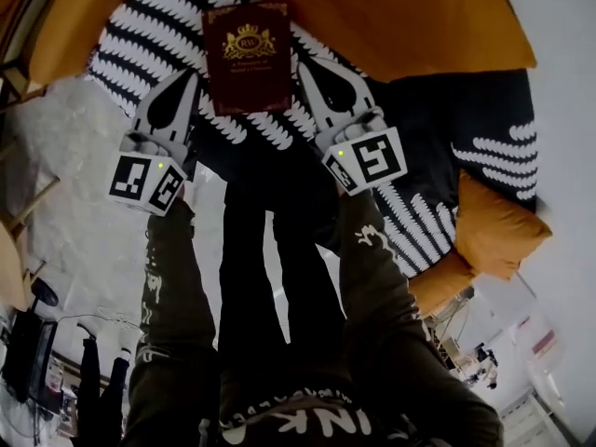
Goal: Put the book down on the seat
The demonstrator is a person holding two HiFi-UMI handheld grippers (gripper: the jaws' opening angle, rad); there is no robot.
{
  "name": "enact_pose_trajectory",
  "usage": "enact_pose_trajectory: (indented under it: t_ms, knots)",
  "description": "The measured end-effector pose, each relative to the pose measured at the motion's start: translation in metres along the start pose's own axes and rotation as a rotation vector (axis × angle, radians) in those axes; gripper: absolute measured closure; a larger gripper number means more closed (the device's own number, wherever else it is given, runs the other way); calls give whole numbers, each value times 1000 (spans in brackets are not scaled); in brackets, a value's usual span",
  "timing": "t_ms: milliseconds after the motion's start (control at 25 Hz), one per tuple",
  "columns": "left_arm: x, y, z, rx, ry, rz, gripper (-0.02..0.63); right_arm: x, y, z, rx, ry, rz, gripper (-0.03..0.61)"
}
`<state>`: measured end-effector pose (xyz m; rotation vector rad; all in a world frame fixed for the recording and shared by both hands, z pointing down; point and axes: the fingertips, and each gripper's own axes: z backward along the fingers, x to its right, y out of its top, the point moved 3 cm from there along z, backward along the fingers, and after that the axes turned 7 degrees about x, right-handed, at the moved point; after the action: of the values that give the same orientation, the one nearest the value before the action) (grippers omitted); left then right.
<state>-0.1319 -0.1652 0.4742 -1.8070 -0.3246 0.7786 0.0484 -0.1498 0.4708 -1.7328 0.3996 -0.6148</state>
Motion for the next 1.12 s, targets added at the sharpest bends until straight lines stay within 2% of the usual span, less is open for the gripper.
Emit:
enact_pose_trajectory:
  t_ms: [240, 400, 560, 680, 880, 1120]
  knots:
    - [77, 130, 36, 143, -10, -154, 611, -43, 125, 34, 145, 66, 92, 571]
    - [150, 220, 90, 212, 4, -230, 610, -96, 236, 85, 242, 105, 160, 571]
    - [221, 282, 153, 263, 26, -293, 611, -148, 320, 148, 317, 131, 217, 571]
    - [267, 310, 198, 292, 32, -317, 609, -186, 359, 193, 365, 148, 240, 571]
    - [336, 338, 274, 331, 13, -358, 610, -248, 389, 267, 397, 145, 248, 571]
    - [400, 332, 374, 374, -29, -432, 611, -327, 396, 350, 432, 101, 309, 571]
